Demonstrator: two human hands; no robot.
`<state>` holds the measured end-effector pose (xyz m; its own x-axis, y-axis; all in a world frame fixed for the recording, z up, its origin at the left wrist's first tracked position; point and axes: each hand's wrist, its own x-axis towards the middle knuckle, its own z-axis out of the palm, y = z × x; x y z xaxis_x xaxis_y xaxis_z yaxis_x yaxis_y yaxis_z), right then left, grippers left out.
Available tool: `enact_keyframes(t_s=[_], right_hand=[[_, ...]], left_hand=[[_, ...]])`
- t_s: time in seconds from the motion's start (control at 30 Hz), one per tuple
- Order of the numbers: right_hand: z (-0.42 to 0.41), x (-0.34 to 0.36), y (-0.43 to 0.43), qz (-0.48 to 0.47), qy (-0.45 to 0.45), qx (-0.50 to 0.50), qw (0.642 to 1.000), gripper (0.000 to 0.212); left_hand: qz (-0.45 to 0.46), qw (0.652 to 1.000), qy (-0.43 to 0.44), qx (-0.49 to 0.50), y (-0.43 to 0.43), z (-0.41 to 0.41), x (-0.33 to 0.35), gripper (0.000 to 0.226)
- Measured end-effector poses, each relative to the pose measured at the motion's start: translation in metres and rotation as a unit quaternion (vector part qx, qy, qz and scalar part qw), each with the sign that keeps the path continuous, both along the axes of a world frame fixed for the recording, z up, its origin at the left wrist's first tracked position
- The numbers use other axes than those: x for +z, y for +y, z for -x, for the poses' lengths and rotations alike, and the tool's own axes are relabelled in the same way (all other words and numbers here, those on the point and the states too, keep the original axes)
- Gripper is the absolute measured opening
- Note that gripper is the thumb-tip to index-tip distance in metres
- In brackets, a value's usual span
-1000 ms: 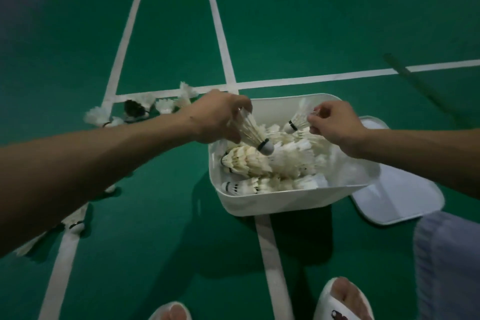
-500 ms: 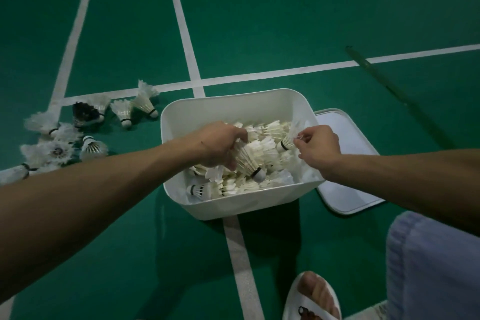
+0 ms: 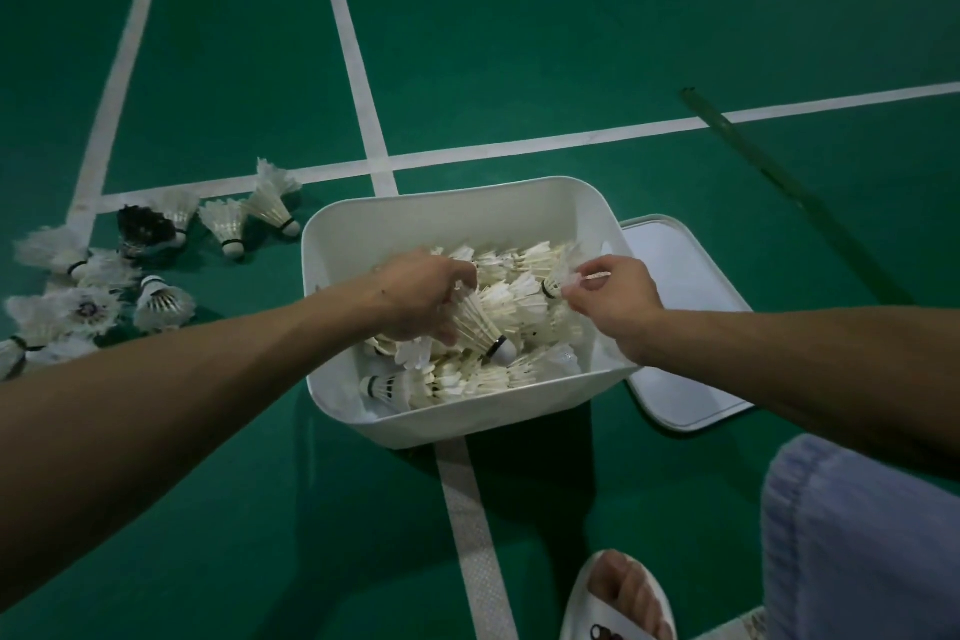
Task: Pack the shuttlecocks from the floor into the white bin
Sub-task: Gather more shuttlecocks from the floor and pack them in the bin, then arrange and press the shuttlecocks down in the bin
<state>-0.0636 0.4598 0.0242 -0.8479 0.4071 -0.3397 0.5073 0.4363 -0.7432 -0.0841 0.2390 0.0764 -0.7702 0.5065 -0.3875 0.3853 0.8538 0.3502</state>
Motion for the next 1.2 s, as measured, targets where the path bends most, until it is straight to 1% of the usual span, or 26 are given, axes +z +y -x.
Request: enact_keyframes(t_s=[0.1, 0.2, 0.43, 0.57, 0.63, 0.7, 0.73, 0.87, 0.9, 1.0, 1.13, 1.2], right_hand=[[0.001, -0.005, -0.003, 0.036, -0.026, 0.017, 0.999, 0.033], [0.003, -0.009, -0.004, 0.079, -0.038, 0.013, 0.996, 0.027], [0.004, -0.013, -0.008, 0.093, -0.079, 0.033, 0.992, 0.02], [0.009, -0.014, -0.01, 0.098, -0.091, 0.06, 0.989, 0.024], [0.011, -0.015, -0.014, 0.105, -0.101, 0.066, 0.987, 0.032], [0.014, -0.016, -0.015, 0.099, -0.108, 0.075, 0.986, 0.038], [0.016, -0.017, -0.015, 0.093, -0.111, 0.082, 0.986, 0.037], [0.019, -0.015, -0.01, 0.063, -0.126, 0.136, 0.981, 0.017], [0.018, -0.014, -0.009, 0.052, -0.122, 0.149, 0.98, 0.016], [0.016, -0.013, -0.011, 0.032, -0.103, 0.181, 0.978, 0.021], [0.018, -0.013, -0.012, 0.041, -0.12, 0.178, 0.976, 0.021], [0.023, -0.009, -0.006, 0.037, -0.127, 0.168, 0.977, 0.03]], left_hand=[[-0.007, 1.0, -0.001, 0.003, -0.001, 0.002, -0.001, 0.059], [-0.005, 1.0, 0.005, 0.002, -0.001, 0.003, -0.002, 0.06], [-0.009, 1.0, 0.003, 0.002, 0.0, 0.003, -0.005, 0.061], [-0.011, 1.0, 0.003, 0.001, -0.001, 0.005, -0.007, 0.061], [-0.018, 1.0, 0.0, 0.003, -0.001, 0.006, -0.008, 0.061], [-0.024, 1.0, -0.002, 0.005, -0.001, 0.006, -0.009, 0.06], [-0.024, 1.0, -0.002, 0.004, -0.002, 0.006, -0.009, 0.06], [-0.027, 1.0, 0.002, 0.004, -0.003, 0.007, -0.011, 0.06], [-0.029, 1.0, 0.004, 0.006, -0.003, 0.008, -0.011, 0.06], [-0.032, 0.999, 0.009, 0.011, -0.002, 0.008, -0.013, 0.06], [-0.032, 0.999, 0.004, 0.01, -0.001, 0.008, -0.015, 0.059], [-0.034, 0.999, 0.001, 0.013, -0.003, 0.008, -0.014, 0.058]])
